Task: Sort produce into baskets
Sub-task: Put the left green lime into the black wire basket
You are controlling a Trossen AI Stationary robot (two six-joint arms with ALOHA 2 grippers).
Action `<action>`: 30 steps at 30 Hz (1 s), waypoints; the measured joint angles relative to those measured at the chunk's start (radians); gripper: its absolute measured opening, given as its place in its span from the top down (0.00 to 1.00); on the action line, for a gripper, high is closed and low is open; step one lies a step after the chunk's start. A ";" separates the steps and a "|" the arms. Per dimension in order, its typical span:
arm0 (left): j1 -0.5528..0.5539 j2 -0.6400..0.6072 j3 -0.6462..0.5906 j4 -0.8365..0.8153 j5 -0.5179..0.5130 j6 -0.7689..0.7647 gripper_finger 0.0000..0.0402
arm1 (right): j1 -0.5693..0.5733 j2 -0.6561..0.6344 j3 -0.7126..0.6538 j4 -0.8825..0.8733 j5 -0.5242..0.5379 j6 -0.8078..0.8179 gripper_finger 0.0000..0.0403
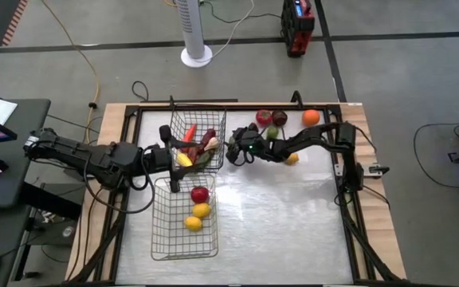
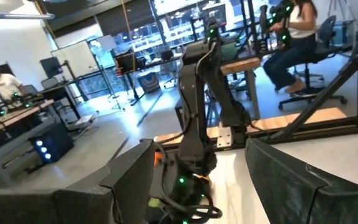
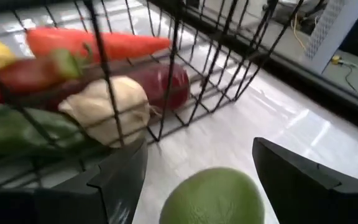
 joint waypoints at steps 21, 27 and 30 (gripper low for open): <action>0.000 0.000 0.000 -0.006 -0.024 0.003 0.40 | 0.001 0.031 0.003 -0.160 0.054 0.023 0.35; 0.000 0.000 0.000 -0.006 -0.023 0.003 0.40 | 0.002 0.010 0.001 -0.176 0.050 -0.017 0.40; 0.000 0.000 0.000 -0.007 -0.024 0.003 0.40 | 0.008 -0.025 0.001 -0.199 0.051 -0.035 0.40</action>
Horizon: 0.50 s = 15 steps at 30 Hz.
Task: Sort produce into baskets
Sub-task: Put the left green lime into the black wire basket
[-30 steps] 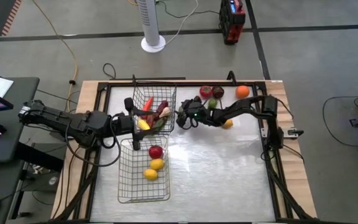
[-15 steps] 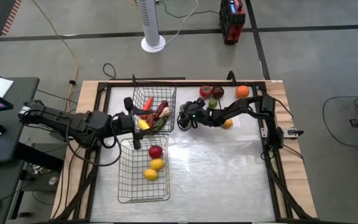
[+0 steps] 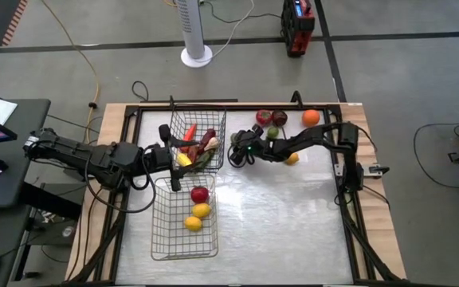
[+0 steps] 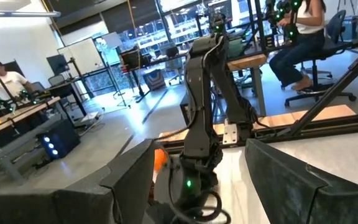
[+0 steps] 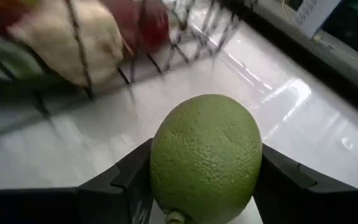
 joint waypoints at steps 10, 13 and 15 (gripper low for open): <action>0.000 0.000 0.000 -0.003 0.000 0.000 0.40 | 0.062 -0.186 0.000 -0.060 0.035 -0.109 0.40; -0.002 -0.006 0.000 -0.013 -0.002 0.000 0.40 | 0.094 -0.229 0.000 -0.033 0.050 -0.163 0.40; -0.006 -0.018 0.000 -0.020 -0.005 -0.006 0.40 | 0.117 -0.251 0.000 0.011 0.051 -0.206 0.40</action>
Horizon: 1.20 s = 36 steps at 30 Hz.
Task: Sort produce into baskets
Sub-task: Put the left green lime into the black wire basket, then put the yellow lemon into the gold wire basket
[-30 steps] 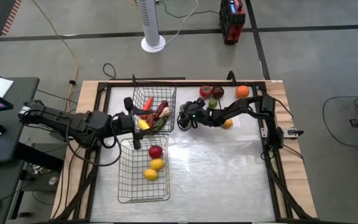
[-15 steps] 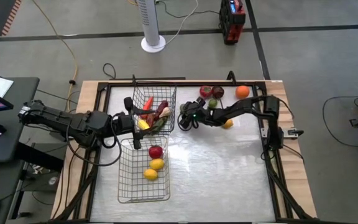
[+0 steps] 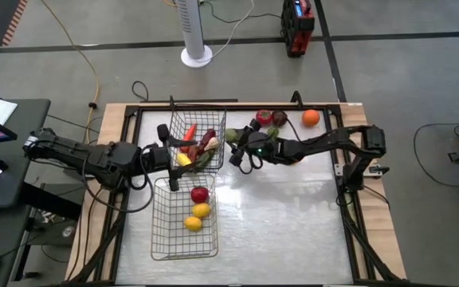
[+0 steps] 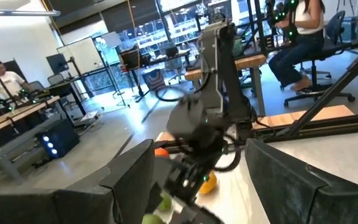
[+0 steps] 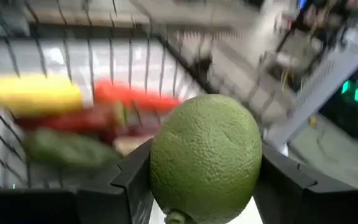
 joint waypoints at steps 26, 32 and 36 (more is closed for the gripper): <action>0.000 -0.022 0.000 -0.044 0.002 -0.044 0.40 | 0.065 0.205 0.314 -0.075 -0.265 -0.074 0.22; 0.000 -0.022 0.000 -0.063 0.006 -0.061 0.40 | 0.047 0.075 0.299 -0.260 -0.225 -0.081 0.19; 0.000 -0.022 0.000 -0.064 0.006 -0.064 0.40 | 0.028 -0.050 0.172 -0.302 -0.111 -0.082 0.20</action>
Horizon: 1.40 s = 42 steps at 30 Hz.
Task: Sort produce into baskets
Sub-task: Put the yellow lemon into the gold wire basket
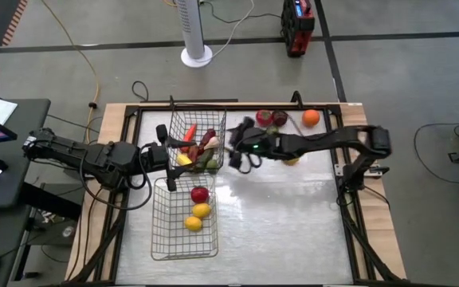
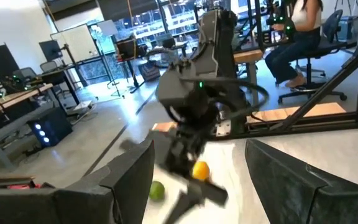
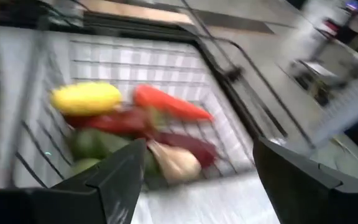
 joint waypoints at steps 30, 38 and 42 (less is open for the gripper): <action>0.001 0.000 0.000 -0.005 -0.005 -0.014 0.40 | -0.087 -0.618 -0.807 -0.208 0.037 0.474 0.20; 0.001 0.000 0.000 0.001 -0.005 -0.014 0.40 | -0.087 -0.632 -0.917 -0.082 0.060 0.479 0.21; 0.001 0.000 0.000 0.001 -0.006 -0.014 0.40 | -0.087 -0.632 -0.931 -0.059 0.059 0.482 0.25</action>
